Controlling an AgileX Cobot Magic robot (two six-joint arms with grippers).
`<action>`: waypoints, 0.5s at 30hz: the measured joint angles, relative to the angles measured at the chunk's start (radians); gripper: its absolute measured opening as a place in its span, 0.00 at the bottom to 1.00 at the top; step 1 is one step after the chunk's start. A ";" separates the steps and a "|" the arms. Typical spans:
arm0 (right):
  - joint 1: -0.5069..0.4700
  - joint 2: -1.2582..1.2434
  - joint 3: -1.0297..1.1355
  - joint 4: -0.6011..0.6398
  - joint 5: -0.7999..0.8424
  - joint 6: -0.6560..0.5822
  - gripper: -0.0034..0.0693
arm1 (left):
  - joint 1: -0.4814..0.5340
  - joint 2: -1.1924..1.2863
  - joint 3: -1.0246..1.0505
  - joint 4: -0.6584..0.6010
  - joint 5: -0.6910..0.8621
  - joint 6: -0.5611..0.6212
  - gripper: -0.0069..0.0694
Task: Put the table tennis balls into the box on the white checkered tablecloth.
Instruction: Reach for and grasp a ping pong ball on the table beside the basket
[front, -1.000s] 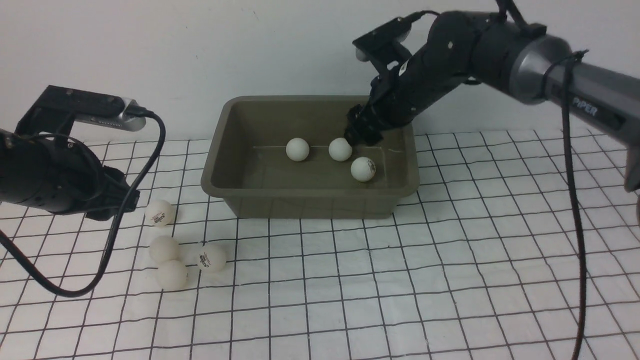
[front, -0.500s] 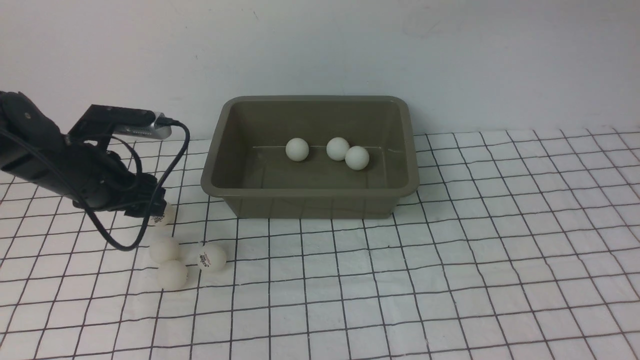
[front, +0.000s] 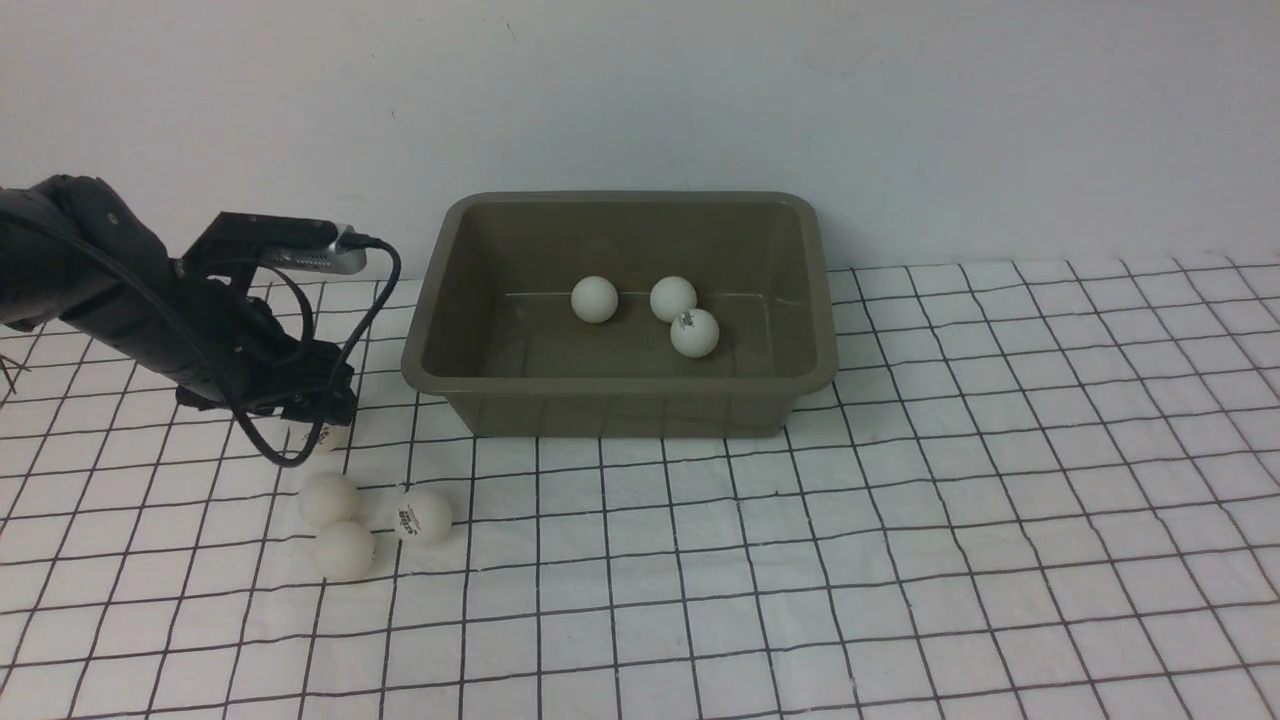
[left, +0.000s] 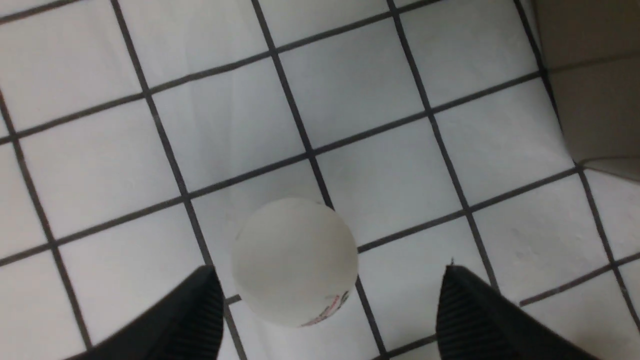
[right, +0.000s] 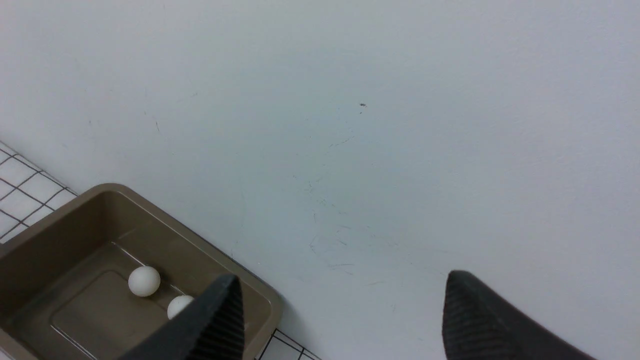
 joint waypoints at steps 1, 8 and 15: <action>0.000 -0.003 0.000 0.000 0.001 0.000 0.72 | 0.000 0.008 -0.004 0.000 0.000 0.000 0.76; 0.000 -0.015 0.004 0.000 0.003 0.001 0.72 | 0.000 0.066 -0.019 0.001 -0.011 0.000 0.76; 0.000 -0.015 0.009 0.000 0.003 0.002 0.72 | 0.000 0.116 -0.037 -0.001 -0.025 0.000 0.76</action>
